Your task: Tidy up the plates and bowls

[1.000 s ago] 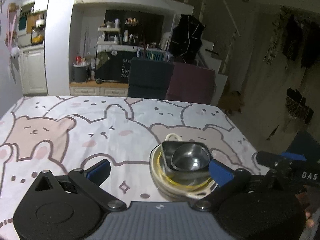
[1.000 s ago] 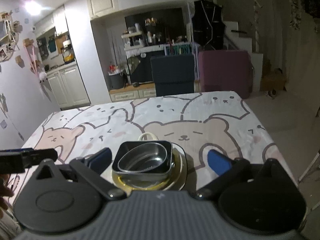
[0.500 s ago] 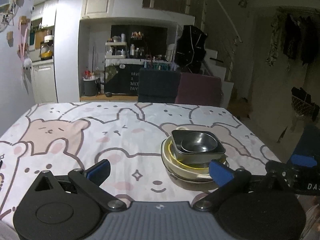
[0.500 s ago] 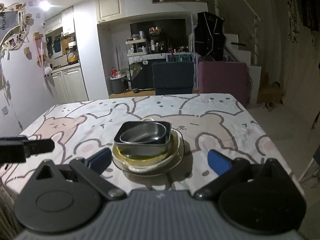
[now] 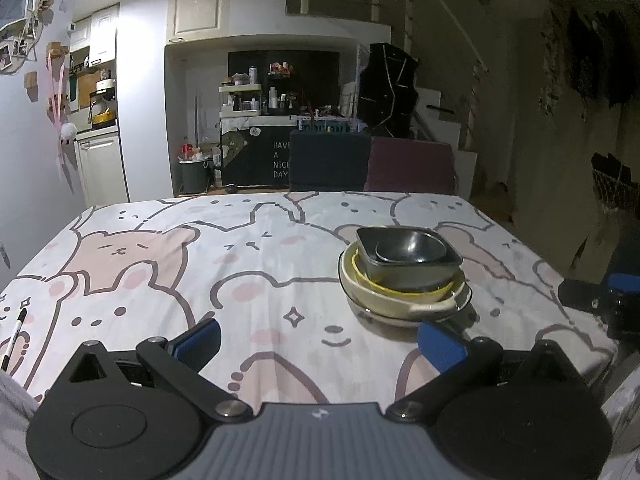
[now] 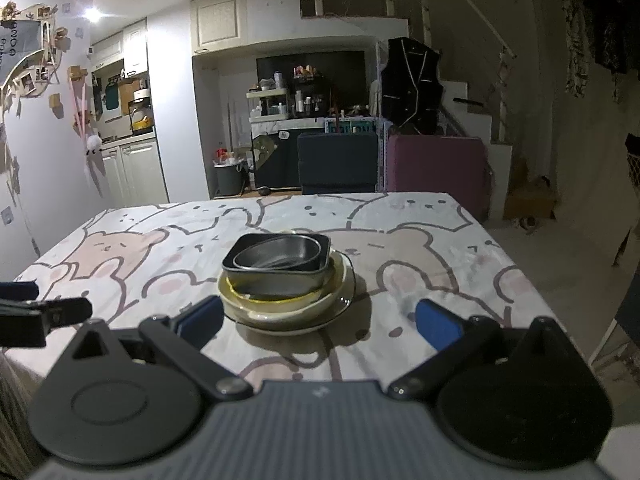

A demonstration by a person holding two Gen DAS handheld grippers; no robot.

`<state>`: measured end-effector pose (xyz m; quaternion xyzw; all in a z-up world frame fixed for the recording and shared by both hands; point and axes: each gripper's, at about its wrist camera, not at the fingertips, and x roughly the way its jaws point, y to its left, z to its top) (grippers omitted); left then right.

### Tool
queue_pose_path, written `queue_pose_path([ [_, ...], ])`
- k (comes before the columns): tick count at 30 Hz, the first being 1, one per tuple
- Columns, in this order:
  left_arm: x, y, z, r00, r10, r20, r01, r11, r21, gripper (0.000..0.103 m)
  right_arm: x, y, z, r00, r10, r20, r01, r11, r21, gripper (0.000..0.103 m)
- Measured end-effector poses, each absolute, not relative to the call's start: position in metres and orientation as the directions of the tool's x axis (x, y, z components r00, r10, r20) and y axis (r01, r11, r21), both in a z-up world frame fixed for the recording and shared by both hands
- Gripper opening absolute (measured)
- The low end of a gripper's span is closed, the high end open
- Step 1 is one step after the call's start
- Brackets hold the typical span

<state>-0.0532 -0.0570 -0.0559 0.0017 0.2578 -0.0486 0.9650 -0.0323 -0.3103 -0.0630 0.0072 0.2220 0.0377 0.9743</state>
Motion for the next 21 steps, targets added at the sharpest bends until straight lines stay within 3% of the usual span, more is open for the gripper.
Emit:
queue_pose_path([
  [21, -0.0582, -0.056, -0.0582, 0.864, -0.102, -0.494, 0.099, 0.995, -0.033, 0.103, -0.0399, -0.3068, -0.0735, 0.901, 0.074, -0.428, -0.078, 0.997, 0.008, 0.103],
])
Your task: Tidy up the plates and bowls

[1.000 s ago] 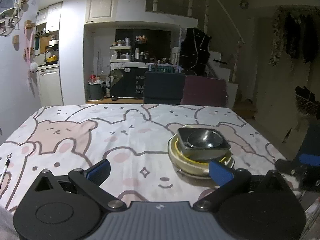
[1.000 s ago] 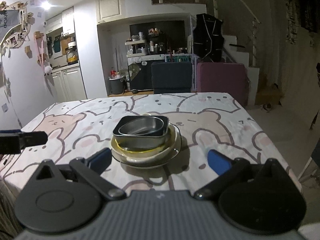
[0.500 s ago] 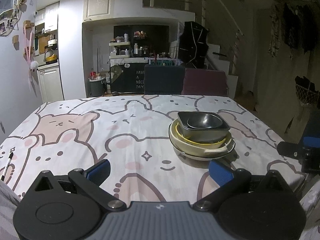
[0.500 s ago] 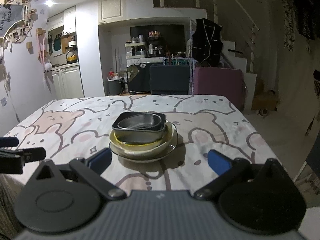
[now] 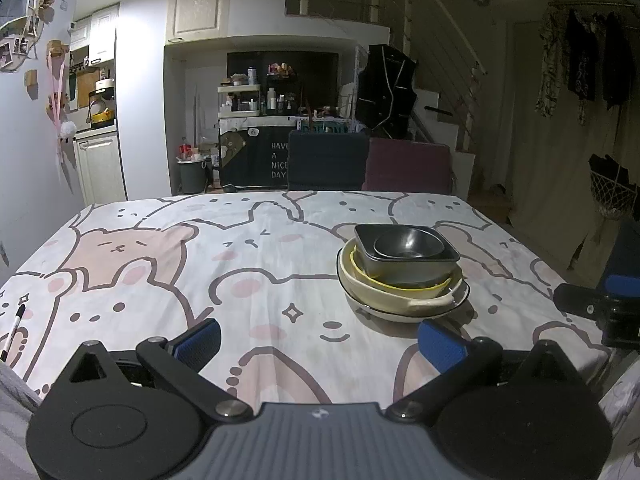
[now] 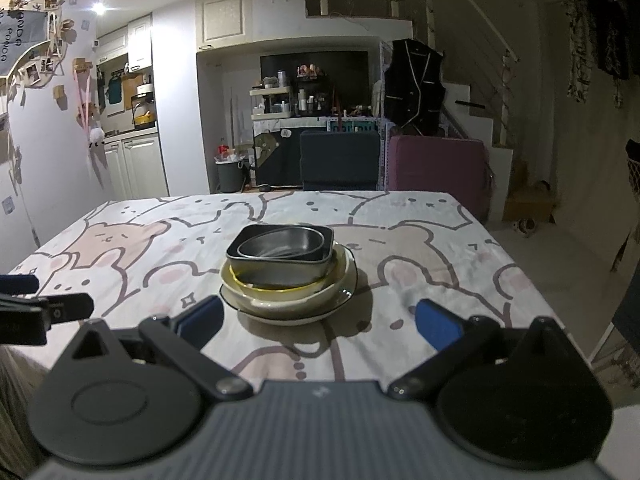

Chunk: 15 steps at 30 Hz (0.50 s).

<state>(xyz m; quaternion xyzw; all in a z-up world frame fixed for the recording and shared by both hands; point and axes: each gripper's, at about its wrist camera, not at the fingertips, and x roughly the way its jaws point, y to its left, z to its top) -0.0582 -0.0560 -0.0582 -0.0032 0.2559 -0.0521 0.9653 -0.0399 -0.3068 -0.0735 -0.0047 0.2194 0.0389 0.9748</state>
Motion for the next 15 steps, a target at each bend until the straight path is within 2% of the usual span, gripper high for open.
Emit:
queue_pose_path([
  [15, -0.057, -0.0574, -0.0582, 0.864, -0.108, -0.492, 0.106, 0.994, -0.031, 0.103, -0.0397, -0.3059, -0.0743, 0.901, 0.074, -0.427, -0.079, 0.997, 0.006, 0.103],
])
